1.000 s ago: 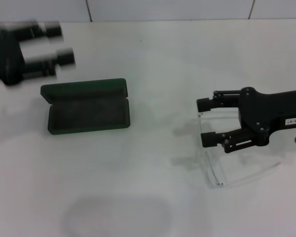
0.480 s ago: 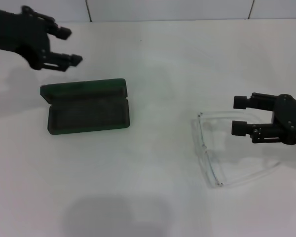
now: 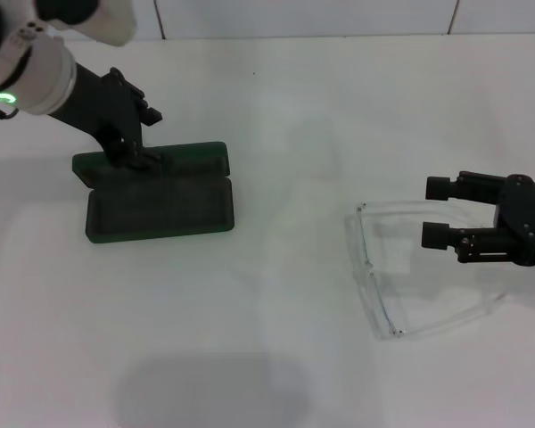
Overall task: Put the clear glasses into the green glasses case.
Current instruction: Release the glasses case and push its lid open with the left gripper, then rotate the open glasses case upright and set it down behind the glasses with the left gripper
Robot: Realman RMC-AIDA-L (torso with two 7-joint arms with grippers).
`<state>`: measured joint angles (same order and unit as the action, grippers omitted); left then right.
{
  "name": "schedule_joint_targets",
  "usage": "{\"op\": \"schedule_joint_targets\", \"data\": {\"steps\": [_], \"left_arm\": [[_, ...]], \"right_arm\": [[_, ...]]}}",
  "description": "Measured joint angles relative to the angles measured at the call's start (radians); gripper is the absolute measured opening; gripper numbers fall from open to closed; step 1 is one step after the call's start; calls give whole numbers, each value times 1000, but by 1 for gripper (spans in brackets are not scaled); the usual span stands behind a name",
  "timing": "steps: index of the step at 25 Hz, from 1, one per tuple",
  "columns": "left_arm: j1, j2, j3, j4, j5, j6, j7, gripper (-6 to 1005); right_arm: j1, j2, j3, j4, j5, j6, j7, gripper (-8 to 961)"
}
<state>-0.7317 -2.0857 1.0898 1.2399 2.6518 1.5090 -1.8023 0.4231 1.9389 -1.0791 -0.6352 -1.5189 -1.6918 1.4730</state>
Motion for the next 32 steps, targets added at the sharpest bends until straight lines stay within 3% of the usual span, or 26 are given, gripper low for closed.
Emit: {"op": "schedule_joint_targets", "data": {"steps": [11, 30, 32], "left_arm": [[-42, -1, 18, -123, 118, -72, -10, 612], [-80, -2, 36, -190, 118, -102, -41, 551], [-77, -2, 36, -184, 118, -93, -42, 475]], "right_arm": [[2, 0, 3, 2, 2, 3, -28, 865], [-11, 5, 44, 2, 2, -3, -49, 863], [-13, 6, 48, 3, 2, -1, -53, 863]]}}
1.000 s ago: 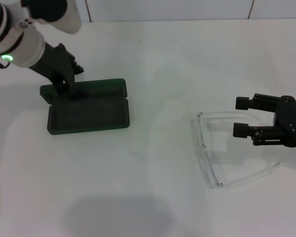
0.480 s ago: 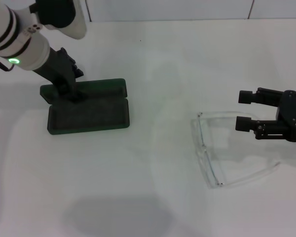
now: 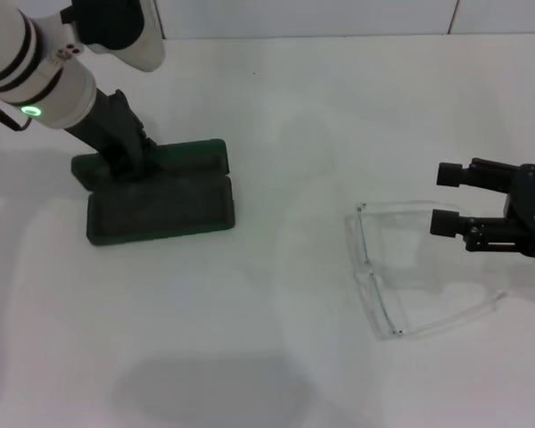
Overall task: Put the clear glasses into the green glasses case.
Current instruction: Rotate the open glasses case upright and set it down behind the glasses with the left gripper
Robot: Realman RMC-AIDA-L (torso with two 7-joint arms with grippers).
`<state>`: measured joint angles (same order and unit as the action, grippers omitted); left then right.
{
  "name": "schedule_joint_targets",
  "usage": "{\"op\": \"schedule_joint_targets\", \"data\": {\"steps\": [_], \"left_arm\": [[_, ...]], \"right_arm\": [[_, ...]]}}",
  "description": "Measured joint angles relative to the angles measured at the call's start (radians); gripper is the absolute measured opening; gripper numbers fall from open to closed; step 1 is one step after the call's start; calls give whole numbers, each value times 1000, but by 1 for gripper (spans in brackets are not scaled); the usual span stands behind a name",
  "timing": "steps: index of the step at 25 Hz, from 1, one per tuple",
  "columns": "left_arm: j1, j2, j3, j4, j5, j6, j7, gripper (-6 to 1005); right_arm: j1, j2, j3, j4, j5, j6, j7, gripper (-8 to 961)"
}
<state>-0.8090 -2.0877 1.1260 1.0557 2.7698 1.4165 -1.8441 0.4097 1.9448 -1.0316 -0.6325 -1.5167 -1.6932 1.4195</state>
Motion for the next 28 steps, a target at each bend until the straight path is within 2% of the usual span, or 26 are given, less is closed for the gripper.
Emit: {"op": "schedule_joint_targets", "data": {"steps": [4, 9, 11, 14, 16, 17, 18, 21, 24, 28], "left_arm": [[4, 0, 1, 24, 0, 34, -3, 323], [14, -2, 12, 85, -20, 92, -30, 205], [33, -3, 32, 130, -48, 118, -44, 204], [98, -4, 117, 240, -110, 142, -66, 204], [149, -4, 190, 316, -148, 145, -84, 203], [149, -4, 190, 316, -148, 145, -84, 203], [213, -4, 283, 407, -173, 146, -118, 203], [264, -5, 399, 485, -173, 143, -175, 202], [282, -5, 525, 527, -166, 138, -256, 201], [270, -6, 646, 534, -147, 119, -362, 200]], "right_arm": [[-3, 2, 19, 9, -1, -3, -9, 863], [-7, 1, 22, 12, -1, -1, -15, 862], [-10, 1, 23, 13, -1, 4, -22, 862], [-22, 1, 61, 18, -2, 4, -52, 862], [-35, 3, 130, 34, -1, -4, -84, 862], [-42, 5, 173, 46, -1, -12, -98, 862], [-49, 6, 222, 60, 0, -29, -112, 862], [-67, 7, 368, 98, 1, -94, -141, 861], [-99, 13, 571, 134, 2, -187, -176, 861], [-130, 24, 727, 163, 3, -282, -213, 861]]}}
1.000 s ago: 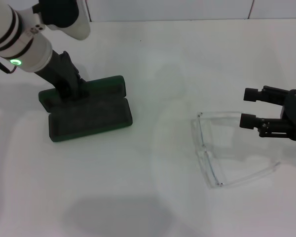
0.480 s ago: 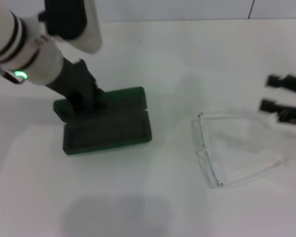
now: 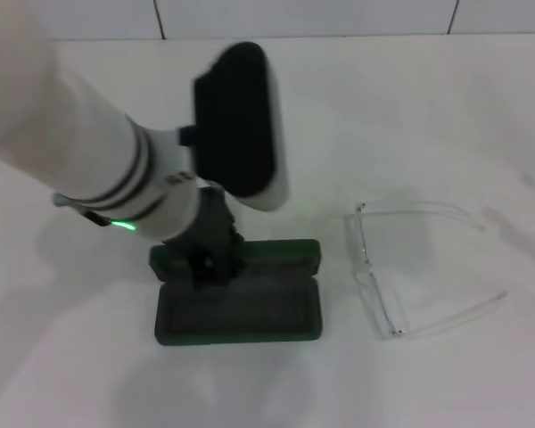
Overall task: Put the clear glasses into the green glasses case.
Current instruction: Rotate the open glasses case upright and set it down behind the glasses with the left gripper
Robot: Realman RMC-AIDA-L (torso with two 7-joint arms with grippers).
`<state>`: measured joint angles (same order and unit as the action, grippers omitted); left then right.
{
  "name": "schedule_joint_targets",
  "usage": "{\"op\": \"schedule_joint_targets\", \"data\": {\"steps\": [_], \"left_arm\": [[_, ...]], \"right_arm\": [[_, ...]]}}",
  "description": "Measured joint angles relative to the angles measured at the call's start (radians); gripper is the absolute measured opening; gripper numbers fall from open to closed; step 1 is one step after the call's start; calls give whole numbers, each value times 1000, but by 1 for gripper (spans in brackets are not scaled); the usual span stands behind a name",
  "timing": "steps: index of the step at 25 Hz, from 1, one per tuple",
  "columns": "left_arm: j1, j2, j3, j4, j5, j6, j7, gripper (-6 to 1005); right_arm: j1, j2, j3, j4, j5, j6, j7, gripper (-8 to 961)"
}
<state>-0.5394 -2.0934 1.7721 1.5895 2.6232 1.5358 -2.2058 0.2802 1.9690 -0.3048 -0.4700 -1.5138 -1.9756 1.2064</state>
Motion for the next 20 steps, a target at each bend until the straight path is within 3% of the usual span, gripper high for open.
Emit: {"op": "schedule_joint_targets", "data": {"steps": [7, 11, 16, 20], "left_arm": [[-13, -4, 137, 19, 67, -104, -127, 198], [-22, -5, 144, 16, 70, -139, -148, 197], [-32, -5, 147, 13, 71, -179, -152, 194], [-36, -5, 149, 12, 80, -211, -153, 193]], "right_arm": [[-27, 8, 27, 7, 0, -57, -16, 860], [-29, 9, 23, 26, -6, -78, -42, 860], [-30, 9, 20, 29, -10, -82, -49, 729], [-33, 8, 20, 29, -12, -83, -49, 722]]}}
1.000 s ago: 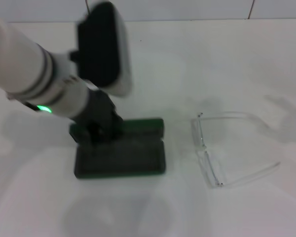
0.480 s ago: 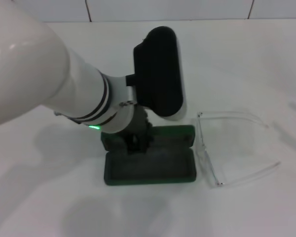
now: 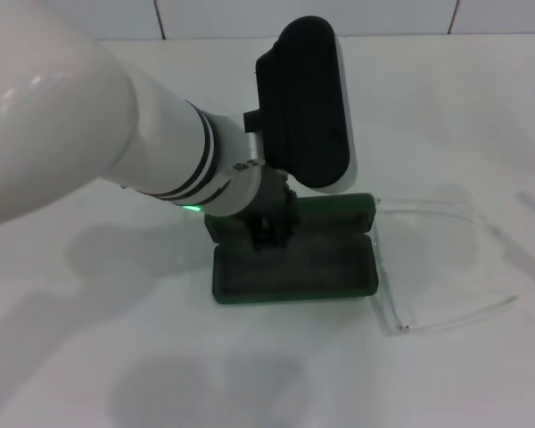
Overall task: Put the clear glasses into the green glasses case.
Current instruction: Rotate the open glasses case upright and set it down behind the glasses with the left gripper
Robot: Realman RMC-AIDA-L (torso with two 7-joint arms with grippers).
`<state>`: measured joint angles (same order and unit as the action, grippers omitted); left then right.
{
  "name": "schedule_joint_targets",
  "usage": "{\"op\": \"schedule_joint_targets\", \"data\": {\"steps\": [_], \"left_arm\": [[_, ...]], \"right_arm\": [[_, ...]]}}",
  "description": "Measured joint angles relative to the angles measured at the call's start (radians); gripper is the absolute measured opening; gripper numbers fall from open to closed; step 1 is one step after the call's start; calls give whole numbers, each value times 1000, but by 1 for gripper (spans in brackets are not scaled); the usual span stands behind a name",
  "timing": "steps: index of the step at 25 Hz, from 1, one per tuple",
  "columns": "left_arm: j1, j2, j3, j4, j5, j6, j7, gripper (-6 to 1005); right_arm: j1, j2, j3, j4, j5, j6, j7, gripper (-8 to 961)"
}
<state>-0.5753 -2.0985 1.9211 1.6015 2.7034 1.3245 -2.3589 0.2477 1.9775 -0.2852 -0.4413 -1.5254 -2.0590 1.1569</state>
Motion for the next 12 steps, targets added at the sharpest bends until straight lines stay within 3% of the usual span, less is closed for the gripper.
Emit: {"op": "schedule_joint_targets", "data": {"steps": [12], "left_arm": [[16, 0, 71, -55, 42, -142, -2, 192]], "right_arm": [[-2, -2, 1, 0, -1, 0, 0, 720]]}}
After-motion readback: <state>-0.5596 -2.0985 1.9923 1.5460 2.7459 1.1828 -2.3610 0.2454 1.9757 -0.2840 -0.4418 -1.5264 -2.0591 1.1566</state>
